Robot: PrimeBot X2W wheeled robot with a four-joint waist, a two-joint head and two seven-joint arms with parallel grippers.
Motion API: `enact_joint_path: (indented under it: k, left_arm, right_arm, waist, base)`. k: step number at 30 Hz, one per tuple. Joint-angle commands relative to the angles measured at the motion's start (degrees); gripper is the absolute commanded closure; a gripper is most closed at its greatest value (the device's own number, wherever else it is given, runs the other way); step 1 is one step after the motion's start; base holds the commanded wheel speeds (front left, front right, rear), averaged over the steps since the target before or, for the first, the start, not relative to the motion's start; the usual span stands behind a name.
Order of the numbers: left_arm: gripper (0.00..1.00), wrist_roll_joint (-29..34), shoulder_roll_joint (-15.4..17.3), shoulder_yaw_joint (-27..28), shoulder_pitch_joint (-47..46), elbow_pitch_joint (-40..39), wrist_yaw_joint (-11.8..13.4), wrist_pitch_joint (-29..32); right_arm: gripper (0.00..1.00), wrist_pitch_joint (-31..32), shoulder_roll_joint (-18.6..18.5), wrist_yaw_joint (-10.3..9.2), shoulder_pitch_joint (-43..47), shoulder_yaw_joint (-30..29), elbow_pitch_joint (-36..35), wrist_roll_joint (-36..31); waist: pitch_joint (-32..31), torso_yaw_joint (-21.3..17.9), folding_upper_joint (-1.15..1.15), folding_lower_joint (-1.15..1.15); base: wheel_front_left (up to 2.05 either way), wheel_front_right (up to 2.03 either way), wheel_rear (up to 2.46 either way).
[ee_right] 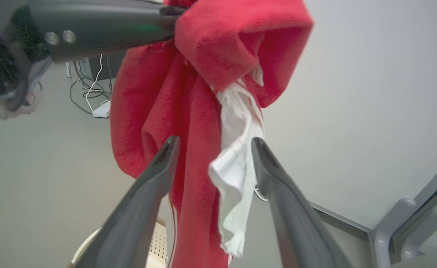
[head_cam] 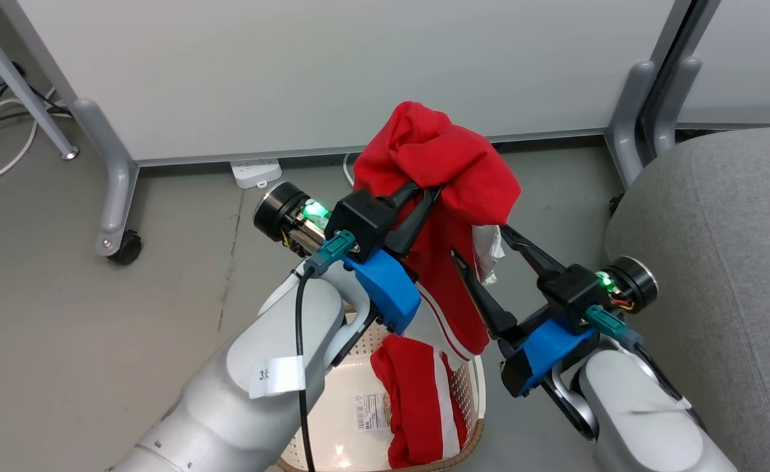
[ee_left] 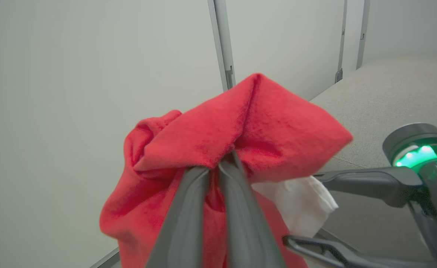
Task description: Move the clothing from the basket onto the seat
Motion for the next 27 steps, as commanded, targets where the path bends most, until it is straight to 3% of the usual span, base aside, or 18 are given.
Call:
enact_joint_path:
  k: [1, 11, 13, 27]
  left_arm:
    - [1.0, 0.2, 0.0, -0.2, -0.8, -0.2, -0.1, -0.3]
    - [1.0, 0.5, -0.6, -0.6, -2.1, -0.8, -0.4, -0.3]
    - [1.0, 0.6, -0.7, -0.6, -2.2, -0.9, -0.4, -0.3]
    - [1.0, 1.0, -0.9, -0.5, -2.2, 0.0, -0.6, -0.3]
  right_arm:
    - [0.0, -0.2, 0.3, 0.01, -1.2, 0.5, 0.8, -0.4]
    - [0.0, -0.2, 1.6, 0.01, -7.5, 1.7, 8.6, -1.0]
    - [1.0, -0.2, 1.9, 0.01, -8.2, 1.8, 9.9, -1.0]
    - [1.0, -0.2, 2.6, 0.01, -9.0, 1.9, 11.9, 0.0]
  waist:
    - [0.4, 0.3, 0.0, 0.0]
    - [2.5, 0.9, 0.0, 0.0]
    - [2.7, 1.0, 0.0, 0.0]
    - [2.4, 1.1, 0.0, 0.0]
  base:
    - [0.0, 0.0, 0.0]
    - [0.0, 0.0, 0.0]
    - [0.0, 0.0, 0.0]
    - [0.0, 0.0, 0.0]
